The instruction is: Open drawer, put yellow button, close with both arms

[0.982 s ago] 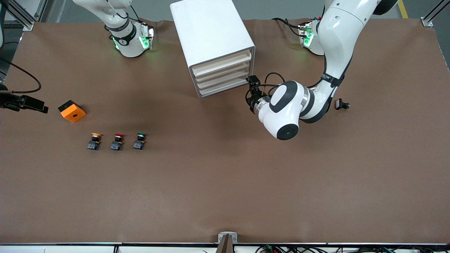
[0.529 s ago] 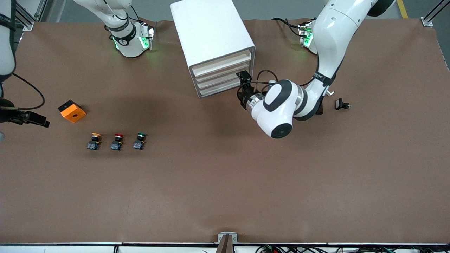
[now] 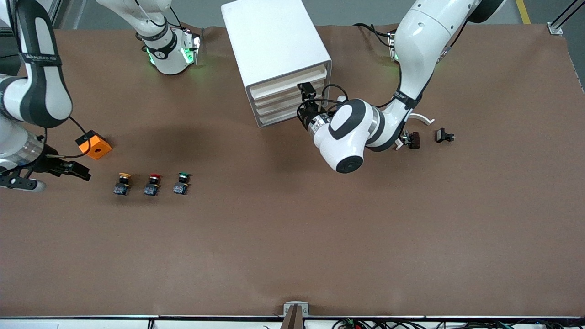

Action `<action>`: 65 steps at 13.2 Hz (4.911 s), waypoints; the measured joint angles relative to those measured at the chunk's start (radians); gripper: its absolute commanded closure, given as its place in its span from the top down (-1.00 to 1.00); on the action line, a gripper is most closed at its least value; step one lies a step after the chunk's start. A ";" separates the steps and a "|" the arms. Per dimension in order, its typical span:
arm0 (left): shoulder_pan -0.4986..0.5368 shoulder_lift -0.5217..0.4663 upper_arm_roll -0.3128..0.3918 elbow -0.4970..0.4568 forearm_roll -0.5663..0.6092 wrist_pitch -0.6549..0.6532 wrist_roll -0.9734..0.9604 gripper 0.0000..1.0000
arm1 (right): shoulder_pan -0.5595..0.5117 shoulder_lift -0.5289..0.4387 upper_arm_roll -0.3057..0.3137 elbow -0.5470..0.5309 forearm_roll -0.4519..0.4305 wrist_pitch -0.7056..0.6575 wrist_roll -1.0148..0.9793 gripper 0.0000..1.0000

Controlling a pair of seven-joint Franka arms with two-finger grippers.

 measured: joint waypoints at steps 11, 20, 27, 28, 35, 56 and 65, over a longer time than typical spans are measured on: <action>-0.044 0.040 -0.001 0.001 -0.042 -0.041 -0.036 -0.80 | 0.005 0.237 0.011 -0.066 0.002 0.335 0.119 1.00; 0.013 0.058 0.006 0.014 -0.085 -0.067 -0.102 -1.00 | 0.025 0.297 0.018 -0.065 0.002 0.333 0.119 0.95; 0.128 0.072 0.012 0.062 -0.085 -0.057 -0.099 -0.08 | 0.026 0.302 0.018 -0.065 0.002 0.303 0.107 -1.00; 0.139 0.074 0.013 0.072 -0.084 -0.055 -0.097 0.99 | 0.026 0.301 0.018 -0.064 0.002 0.301 0.090 -1.00; 0.183 0.083 0.019 0.157 -0.067 -0.051 -0.063 1.00 | 0.032 0.255 0.028 0.071 0.050 0.008 -0.003 -1.00; 0.231 -0.269 0.053 0.351 0.883 -0.119 1.062 1.00 | 0.921 0.012 0.051 0.473 0.176 -0.436 1.829 -1.00; 0.397 -0.371 0.056 0.348 0.887 -0.121 1.555 1.00 | 1.060 0.184 0.045 0.617 0.137 -0.542 2.149 -1.00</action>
